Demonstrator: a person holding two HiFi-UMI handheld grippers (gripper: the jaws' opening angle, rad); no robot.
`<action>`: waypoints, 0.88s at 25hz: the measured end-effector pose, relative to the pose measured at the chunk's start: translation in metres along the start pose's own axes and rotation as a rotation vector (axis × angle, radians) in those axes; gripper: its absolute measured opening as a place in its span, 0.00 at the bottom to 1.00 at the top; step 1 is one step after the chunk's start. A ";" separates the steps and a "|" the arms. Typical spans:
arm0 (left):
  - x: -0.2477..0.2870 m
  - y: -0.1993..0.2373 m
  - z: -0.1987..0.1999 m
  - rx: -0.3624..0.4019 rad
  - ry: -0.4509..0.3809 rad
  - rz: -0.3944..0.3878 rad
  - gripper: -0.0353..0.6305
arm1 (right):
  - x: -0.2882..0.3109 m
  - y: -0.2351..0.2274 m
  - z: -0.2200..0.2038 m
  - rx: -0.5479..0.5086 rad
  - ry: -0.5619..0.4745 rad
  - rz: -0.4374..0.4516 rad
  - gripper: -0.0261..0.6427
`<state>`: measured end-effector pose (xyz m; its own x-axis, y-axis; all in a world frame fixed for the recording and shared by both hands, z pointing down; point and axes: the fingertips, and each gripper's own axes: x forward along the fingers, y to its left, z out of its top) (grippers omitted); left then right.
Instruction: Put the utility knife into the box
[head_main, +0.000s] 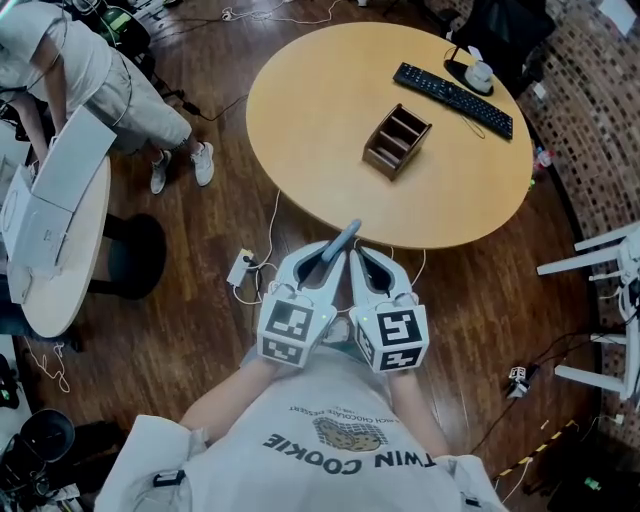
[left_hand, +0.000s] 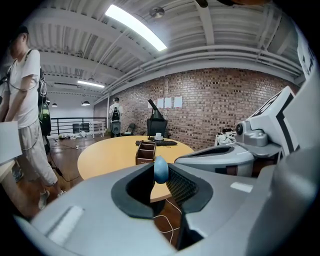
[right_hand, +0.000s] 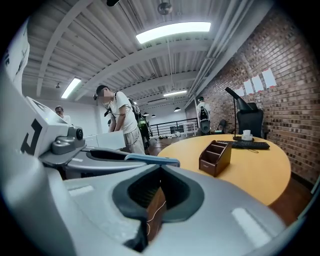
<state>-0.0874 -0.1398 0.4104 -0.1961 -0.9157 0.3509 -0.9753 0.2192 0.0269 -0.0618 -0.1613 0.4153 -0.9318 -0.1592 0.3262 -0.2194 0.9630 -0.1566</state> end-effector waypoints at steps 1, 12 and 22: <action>0.004 0.001 0.001 0.002 0.000 -0.003 0.16 | 0.001 -0.002 0.000 0.001 0.000 -0.005 0.04; 0.069 0.015 0.010 0.043 0.011 -0.104 0.16 | 0.037 -0.051 0.006 0.018 0.015 -0.106 0.04; 0.136 0.063 0.026 0.195 0.044 -0.227 0.16 | 0.095 -0.089 0.026 0.048 0.032 -0.246 0.04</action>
<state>-0.1784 -0.2597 0.4355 0.0296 -0.9176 0.3964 -0.9956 -0.0623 -0.0699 -0.1387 -0.2678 0.4358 -0.8395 -0.3796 0.3887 -0.4524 0.8846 -0.1131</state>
